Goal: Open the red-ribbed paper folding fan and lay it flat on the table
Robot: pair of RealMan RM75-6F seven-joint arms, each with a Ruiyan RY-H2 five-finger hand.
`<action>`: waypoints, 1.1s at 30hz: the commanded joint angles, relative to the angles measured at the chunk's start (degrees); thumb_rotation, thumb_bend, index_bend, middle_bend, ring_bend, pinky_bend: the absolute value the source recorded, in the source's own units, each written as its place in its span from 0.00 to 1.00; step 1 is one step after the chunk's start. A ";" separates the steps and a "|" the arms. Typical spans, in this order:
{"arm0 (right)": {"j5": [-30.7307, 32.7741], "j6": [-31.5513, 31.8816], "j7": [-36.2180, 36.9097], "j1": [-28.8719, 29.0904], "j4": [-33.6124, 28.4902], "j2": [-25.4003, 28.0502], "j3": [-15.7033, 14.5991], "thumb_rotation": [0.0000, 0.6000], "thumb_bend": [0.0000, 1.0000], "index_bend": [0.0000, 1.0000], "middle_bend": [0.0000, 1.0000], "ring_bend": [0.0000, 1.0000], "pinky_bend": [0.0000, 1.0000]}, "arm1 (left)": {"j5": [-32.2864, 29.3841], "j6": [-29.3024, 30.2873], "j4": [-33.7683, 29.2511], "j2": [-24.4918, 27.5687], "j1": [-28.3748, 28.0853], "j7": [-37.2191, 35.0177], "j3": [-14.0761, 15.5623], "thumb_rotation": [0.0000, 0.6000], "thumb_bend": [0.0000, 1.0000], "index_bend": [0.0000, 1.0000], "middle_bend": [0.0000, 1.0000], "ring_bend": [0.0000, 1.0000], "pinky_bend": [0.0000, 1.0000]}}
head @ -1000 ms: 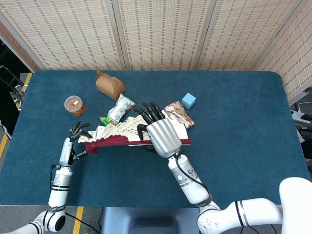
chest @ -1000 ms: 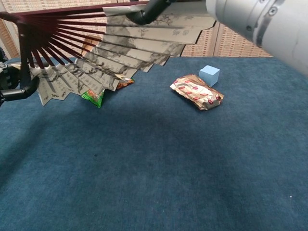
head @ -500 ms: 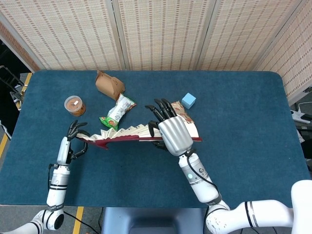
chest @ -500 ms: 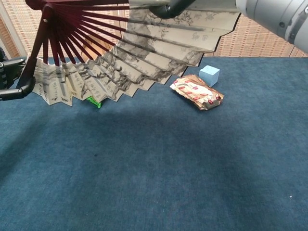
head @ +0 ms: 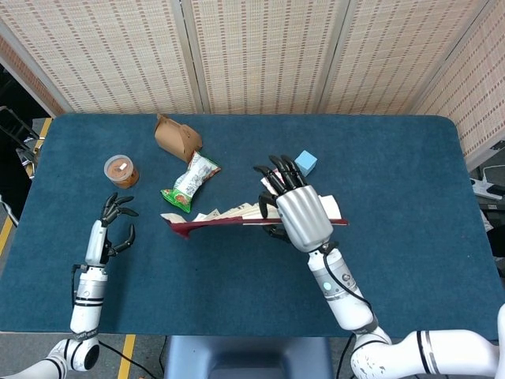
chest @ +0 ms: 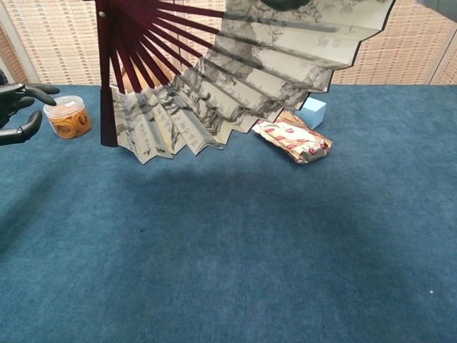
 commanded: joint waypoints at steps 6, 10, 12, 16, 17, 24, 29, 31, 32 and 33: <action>1.43 -1.37 -0.85 1.47 -0.07 -0.20 1.73 1.00 0.30 0.68 0.15 0.00 0.00 | 1.00 0.06 -1.45 1.39 0.24 -0.96 1.15 1.00 0.50 0.31 0.16 0.00 0.03; 0.38 -2.12 -3.31 3.44 0.92 -2.03 1.52 1.00 0.30 0.68 0.15 0.00 0.00 | 1.30 0.63 -2.15 2.51 0.55 -1.05 1.37 1.00 0.49 0.24 0.15 0.00 0.03; -3.64 -1.00 -4.20 3.50 2.07 -3.49 -0.31 1.00 0.30 0.68 0.15 0.00 0.00 | 0.92 0.52 -1.61 2.52 0.78 -1.05 1.33 1.00 0.49 0.24 0.15 0.00 0.03; -18.56 3.67 -4.45 1.86 8.70 -6.49 -7.04 1.00 0.31 0.68 0.15 0.00 0.00 | -0.28 -0.16 -0.15 3.16 1.20 -2.00 0.79 1.00 0.49 0.24 0.15 0.00 0.03; -23.06 5.44 -3.81 0.99 11.59 -7.31 -9.29 1.00 0.31 0.67 0.15 0.00 0.00 | -0.69 -0.64 0.40 3.44 1.29 -2.54 0.63 1.00 0.49 0.24 0.15 0.00 0.03; -35.81 13.97 2.85 -5.71 27.12 -10.53 -18.52 1.00 0.31 0.67 0.15 0.00 0.00 | -1.99 -2.40 3.64 4.74 1.28 -4.81 -0.16 1.00 0.49 0.24 0.15 0.00 0.03; -35.98 16.93 10.55 -10.41 37.51 -12.97 -21.34 1.00 0.31 0.67 0.15 0.00 0.00 | -2.34 -3.16 6.05 4.62 1.57 -6.31 0.01 1.00 0.49 0.24 0.15 0.00 0.03; -35.73 17.67 12.59 -11.88 40.17 -13.46 -21.84 1.00 0.31 0.67 0.15 0.00 0.00 | -2.26 -3.10 6.69 4.44 1.59 -6.66 0.09 1.00 0.49 0.24 0.15 0.00 0.03; -35.59 18.27 13.94 -12.87 41.52 -13.64 -22.11 1.00 0.31 0.67 0.15 0.00 0.00 | -2.18 -3.07 7.06 4.35 1.58 -6.89 0.15 1.00 0.49 0.24 0.15 0.00 0.03; -35.50 18.76 14.89 -13.61 42.37 -13.69 -22.29 1.00 0.31 0.67 0.15 0.00 0.00 | -2.12 -3.02 7.29 4.27 1.55 -7.01 0.18 1.00 0.49 0.24 0.15 0.00 0.03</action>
